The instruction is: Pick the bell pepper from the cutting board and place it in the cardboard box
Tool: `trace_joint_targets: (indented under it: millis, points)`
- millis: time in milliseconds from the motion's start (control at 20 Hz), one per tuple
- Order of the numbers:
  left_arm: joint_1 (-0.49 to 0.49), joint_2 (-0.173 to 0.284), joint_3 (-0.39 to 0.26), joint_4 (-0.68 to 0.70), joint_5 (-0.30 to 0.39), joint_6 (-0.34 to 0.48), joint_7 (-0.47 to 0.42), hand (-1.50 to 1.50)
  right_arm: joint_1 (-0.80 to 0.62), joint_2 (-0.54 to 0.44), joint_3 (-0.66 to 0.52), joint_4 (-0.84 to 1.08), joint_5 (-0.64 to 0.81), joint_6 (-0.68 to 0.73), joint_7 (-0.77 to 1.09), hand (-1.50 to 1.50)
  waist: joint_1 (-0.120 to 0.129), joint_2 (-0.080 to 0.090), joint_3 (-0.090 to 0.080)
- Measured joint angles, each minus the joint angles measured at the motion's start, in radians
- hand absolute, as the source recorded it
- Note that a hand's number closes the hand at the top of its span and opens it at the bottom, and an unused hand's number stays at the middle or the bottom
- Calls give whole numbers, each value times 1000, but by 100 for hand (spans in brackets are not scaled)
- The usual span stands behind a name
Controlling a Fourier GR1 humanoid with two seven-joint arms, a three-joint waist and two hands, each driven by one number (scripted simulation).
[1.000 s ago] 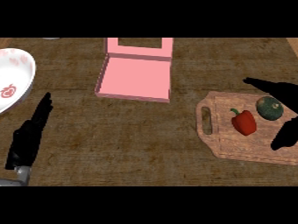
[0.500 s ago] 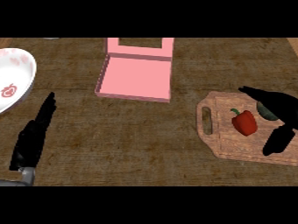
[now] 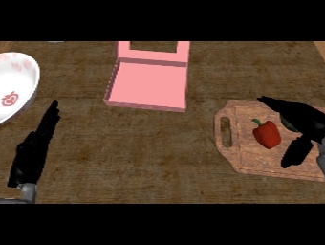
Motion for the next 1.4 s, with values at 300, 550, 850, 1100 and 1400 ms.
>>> trace_joint_targets:
  millis: [300,550,850,1100,1400]
  points:
    - [13,-33,41,49,-24,-35,-51,0,34,51,-41,-18,68,8,-17,-150,-2,0,0]
    - [-1,-59,62,42,-55,-53,-35,0,9,105,-74,44,130,3,-56,-150,-1,0,0]
    - [3,-90,84,30,-87,-72,-22,0,15,145,-105,73,192,5,-91,-150,-1,0,0]
    - [2,-104,104,26,-101,-99,-26,0,33,153,-115,94,248,3,-139,-150,-1,0,0]
    - [-17,-118,126,45,-116,-121,-24,0,56,180,-134,102,279,7,-165,150,-2,-2,-2]
